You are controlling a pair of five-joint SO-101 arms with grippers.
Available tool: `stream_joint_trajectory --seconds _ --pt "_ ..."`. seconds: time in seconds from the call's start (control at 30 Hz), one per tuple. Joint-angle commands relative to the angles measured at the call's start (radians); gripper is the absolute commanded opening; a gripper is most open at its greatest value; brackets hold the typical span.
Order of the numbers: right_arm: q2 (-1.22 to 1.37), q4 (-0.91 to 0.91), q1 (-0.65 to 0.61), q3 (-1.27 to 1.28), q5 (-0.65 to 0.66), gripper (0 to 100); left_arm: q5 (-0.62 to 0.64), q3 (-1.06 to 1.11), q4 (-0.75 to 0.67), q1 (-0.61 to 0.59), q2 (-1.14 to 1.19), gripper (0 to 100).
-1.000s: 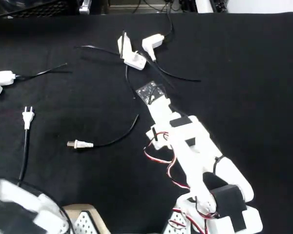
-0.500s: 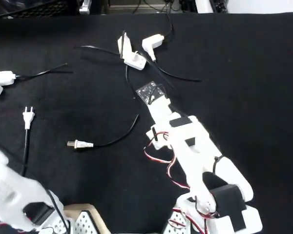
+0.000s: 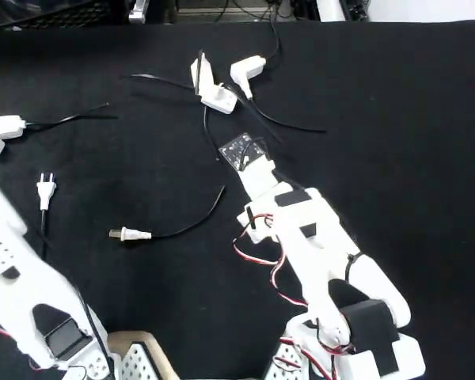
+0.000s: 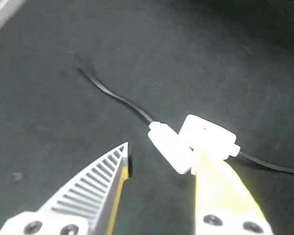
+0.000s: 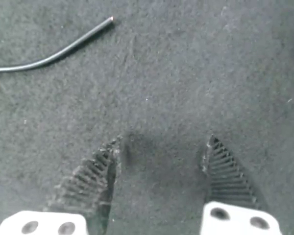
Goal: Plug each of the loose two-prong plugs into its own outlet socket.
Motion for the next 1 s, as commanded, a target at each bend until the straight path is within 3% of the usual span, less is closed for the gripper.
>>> stream_joint_trajectory --seconds 0.0,0.6,0.97 --pt "-0.038 -0.009 -0.012 -0.002 0.012 26.1 0.023 -0.050 -0.089 0.059 0.074 21" --pt "-0.038 -0.021 -0.012 -0.002 0.012 26.0 0.316 -0.041 -0.127 0.015 0.227 21" --pt "-0.038 -0.021 -0.012 -0.002 0.012 26.0 0.330 -0.051 -0.146 0.015 0.338 21"
